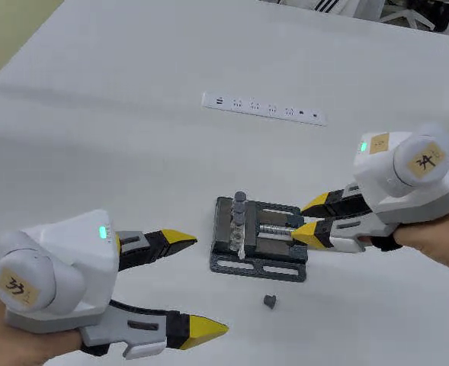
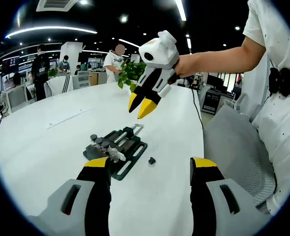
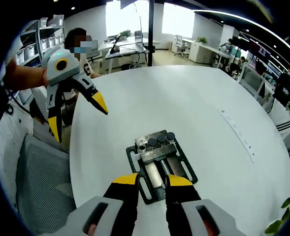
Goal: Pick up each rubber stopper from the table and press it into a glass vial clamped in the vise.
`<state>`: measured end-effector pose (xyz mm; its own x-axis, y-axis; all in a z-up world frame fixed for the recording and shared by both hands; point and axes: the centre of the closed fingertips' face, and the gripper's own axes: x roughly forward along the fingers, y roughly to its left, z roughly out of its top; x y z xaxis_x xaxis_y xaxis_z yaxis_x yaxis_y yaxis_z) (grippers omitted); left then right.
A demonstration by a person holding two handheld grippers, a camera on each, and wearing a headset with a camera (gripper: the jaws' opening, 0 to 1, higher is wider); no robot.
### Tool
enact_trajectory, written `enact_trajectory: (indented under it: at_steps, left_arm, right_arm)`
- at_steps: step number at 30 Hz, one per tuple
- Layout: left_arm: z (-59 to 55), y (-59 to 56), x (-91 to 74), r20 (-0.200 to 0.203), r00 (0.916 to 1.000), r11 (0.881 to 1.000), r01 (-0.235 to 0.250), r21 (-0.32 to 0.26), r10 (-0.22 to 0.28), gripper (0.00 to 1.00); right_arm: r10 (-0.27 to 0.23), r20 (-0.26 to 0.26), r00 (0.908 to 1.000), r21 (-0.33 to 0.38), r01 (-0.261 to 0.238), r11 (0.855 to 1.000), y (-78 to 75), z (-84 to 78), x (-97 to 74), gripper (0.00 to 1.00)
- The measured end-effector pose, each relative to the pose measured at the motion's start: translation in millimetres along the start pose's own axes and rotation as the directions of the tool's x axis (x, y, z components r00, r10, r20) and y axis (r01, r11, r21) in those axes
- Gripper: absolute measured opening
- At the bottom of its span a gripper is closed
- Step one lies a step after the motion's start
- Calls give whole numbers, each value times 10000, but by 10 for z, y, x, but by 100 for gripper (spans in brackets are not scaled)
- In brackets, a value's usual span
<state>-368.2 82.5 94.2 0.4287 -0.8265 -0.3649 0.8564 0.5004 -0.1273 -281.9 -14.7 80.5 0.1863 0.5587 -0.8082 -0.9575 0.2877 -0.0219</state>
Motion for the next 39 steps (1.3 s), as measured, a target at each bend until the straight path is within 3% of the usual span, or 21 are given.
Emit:
enact_trajectory:
  at_steps: [13, 23, 28, 35, 39]
  left_arm:
    - [-100, -20, 230, -880, 9951, 9975, 488, 510, -441, 51]
    - [-167, -102, 475, -1716, 9809, 9859, 1138, 1231, -918, 40]
    - [-207, -90, 573, -2147, 9708, 9756, 1440, 1658, -1068, 35]
    - [-356, -105, 752, -2941, 9479, 9524, 1959, 2337, -1228, 27]
    - [-455, -99, 856, -3375, 9331, 9346, 2241, 2763, -1240, 22]
  right_arm:
    - [-265, 844, 9961, 749, 202, 9970, 47, -355, -255, 23]
    - [-427, 1420, 9890, 1230, 252, 9921, 134, -633, -443, 35]
    - [-419, 1572, 9867, 1395, 198, 9900, 205, -742, -496, 38]
    - [-319, 1953, 9802, 1492, 24, 9888, 307, -818, -528, 46]
    - [-374, 2091, 9772, 1673, 19, 9859, 338, -841, -538, 46]
